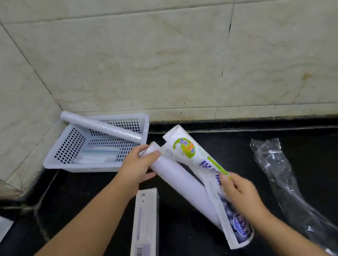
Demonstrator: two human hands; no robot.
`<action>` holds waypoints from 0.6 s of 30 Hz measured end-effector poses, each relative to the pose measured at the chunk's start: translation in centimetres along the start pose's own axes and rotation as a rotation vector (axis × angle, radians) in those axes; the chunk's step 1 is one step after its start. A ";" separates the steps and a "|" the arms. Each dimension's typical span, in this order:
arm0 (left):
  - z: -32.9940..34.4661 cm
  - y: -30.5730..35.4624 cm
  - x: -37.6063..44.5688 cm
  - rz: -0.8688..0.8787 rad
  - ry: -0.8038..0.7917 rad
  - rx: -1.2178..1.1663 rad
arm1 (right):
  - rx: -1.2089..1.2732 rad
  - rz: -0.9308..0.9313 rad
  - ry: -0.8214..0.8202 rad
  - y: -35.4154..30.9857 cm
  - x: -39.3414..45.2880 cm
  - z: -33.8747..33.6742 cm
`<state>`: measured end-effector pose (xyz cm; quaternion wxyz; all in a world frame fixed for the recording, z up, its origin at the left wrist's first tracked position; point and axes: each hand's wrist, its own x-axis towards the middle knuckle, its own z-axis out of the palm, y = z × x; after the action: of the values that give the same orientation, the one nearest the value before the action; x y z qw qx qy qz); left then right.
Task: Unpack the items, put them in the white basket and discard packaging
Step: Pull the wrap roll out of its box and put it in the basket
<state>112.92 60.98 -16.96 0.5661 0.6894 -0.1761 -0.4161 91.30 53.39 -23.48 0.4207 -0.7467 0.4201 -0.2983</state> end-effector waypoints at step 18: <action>-0.3 3.8 -0.2 0.042 0.073 0.207 | -0.318 -0.149 -0.515 -1.4 -0.4 -0.2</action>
<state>113.87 60.19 -13.37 0.5066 0.7550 -0.2118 -0.3585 91.46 54.07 -22.15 0.3682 -0.8828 0.2854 -0.0601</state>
